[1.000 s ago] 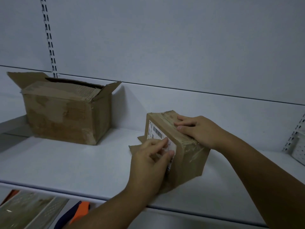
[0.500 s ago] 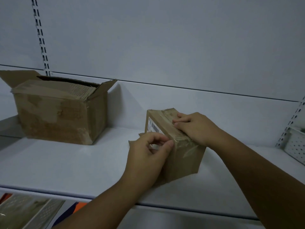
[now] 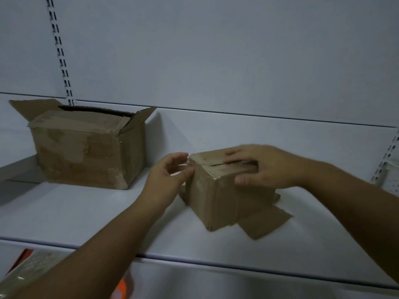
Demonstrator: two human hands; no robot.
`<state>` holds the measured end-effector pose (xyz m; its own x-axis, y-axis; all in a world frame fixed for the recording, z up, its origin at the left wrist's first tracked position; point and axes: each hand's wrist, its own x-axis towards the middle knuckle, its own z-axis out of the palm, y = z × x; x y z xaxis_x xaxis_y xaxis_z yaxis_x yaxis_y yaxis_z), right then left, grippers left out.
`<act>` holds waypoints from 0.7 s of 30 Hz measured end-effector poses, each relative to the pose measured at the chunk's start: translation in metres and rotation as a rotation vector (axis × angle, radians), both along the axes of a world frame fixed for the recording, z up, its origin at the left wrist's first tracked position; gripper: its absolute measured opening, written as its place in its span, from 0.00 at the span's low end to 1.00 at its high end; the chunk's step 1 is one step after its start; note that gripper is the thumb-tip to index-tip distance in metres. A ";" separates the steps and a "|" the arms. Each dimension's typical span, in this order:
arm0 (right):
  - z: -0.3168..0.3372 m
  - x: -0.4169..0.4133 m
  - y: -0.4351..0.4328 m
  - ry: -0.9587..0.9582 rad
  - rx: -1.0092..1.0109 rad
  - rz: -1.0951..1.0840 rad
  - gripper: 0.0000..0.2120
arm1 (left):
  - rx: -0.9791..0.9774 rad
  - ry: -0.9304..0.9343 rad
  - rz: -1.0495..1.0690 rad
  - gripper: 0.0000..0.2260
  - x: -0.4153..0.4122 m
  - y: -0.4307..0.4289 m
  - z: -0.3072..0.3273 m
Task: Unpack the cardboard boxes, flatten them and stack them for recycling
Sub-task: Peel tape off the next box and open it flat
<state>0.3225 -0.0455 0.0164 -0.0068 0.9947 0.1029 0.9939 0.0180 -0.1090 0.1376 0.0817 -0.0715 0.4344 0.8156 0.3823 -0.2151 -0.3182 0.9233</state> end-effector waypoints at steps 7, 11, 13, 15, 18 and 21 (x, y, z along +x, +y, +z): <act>-0.040 -0.010 0.015 -0.143 0.265 -0.156 0.42 | 0.351 0.095 0.224 0.11 -0.014 -0.042 -0.030; -0.041 -0.020 0.018 -0.180 0.270 -0.209 0.45 | 0.443 0.204 0.346 0.21 -0.004 -0.043 -0.028; -0.041 -0.020 0.016 -0.184 0.257 -0.207 0.41 | 0.609 0.188 0.399 0.22 -0.002 -0.036 -0.020; -0.041 -0.019 0.014 -0.184 0.217 -0.205 0.38 | 0.750 0.193 0.432 0.22 -0.001 -0.029 -0.011; -0.040 -0.017 0.015 -0.185 0.172 -0.207 0.37 | 0.992 0.184 0.467 0.15 -0.002 -0.020 -0.003; -0.040 -0.017 0.015 -0.166 0.172 -0.208 0.37 | 1.244 0.174 0.497 0.05 -0.005 -0.015 -0.002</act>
